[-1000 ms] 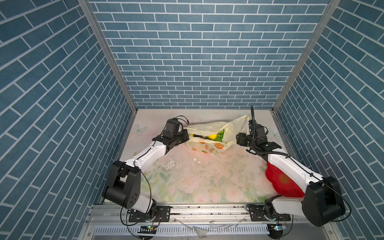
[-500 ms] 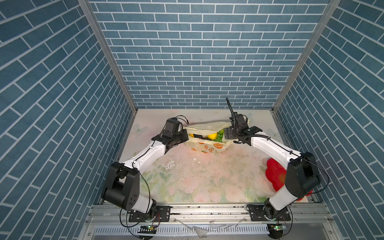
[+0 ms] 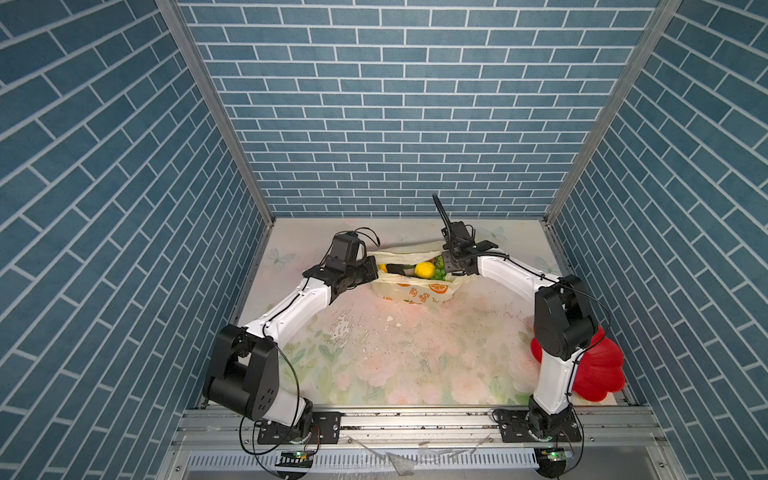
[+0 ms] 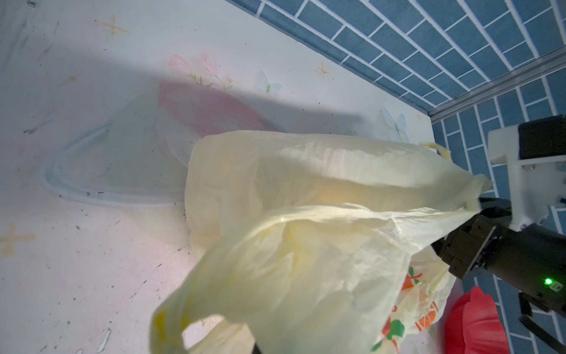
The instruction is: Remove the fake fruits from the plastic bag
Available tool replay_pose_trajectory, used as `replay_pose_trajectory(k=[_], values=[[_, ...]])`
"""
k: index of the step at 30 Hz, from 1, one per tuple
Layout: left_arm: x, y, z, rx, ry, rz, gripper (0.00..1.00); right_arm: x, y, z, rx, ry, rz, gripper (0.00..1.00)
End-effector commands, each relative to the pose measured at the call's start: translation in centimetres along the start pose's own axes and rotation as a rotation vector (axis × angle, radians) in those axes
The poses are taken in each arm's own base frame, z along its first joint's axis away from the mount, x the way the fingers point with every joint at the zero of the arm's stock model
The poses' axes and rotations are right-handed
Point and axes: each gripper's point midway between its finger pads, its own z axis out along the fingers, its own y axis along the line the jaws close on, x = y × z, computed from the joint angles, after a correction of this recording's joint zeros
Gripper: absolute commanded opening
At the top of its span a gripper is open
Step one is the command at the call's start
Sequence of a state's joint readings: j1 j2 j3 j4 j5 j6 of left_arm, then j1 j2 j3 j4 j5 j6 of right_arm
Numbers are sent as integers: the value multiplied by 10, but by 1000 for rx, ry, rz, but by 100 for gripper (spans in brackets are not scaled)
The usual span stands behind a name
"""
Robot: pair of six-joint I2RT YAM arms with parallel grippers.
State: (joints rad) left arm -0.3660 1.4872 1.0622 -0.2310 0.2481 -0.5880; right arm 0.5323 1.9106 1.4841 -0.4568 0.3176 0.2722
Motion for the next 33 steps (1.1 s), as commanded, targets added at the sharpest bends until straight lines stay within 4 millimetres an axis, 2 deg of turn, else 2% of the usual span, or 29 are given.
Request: replay_pose_trajectory(k=[1,3,5,9,12,14,17,19,22,24,27,30,33], values=[[-7,23,-12,15,-16,-62,0,-19,-26,-17,-51,-41,71,0],[-13,42,-15,35,-39,-149,0,-21,-32,-24,-179,-60,132,0],[-15,53,-16,0,-45,-156,0,-22,-28,-32,-356,-83,202,0],[-15,51,-9,6,-20,-149,0,-17,-10,-38,-502,-62,250,0],[-6,42,-4,-34,38,-75,2,-16,-3,-41,-553,-79,292,0],[1,37,-3,-92,71,-4,15,-17,-2,-47,-572,-88,308,0],[9,41,-7,-194,92,44,40,-21,1,-58,-606,-105,324,0],[12,47,-17,-283,92,84,54,-23,1,-63,-616,-110,336,0],[14,47,-36,-402,79,174,69,-21,-2,-66,-603,-110,350,0],[15,44,-46,-442,75,195,74,-19,-4,-66,-588,-113,354,0],[18,31,-48,-390,90,168,79,-16,-1,-68,-604,-128,347,0],[20,10,-39,-298,91,139,83,-16,6,-74,-649,-163,331,0],[26,0,-20,-240,115,113,83,-17,10,-79,-660,-183,321,0]])
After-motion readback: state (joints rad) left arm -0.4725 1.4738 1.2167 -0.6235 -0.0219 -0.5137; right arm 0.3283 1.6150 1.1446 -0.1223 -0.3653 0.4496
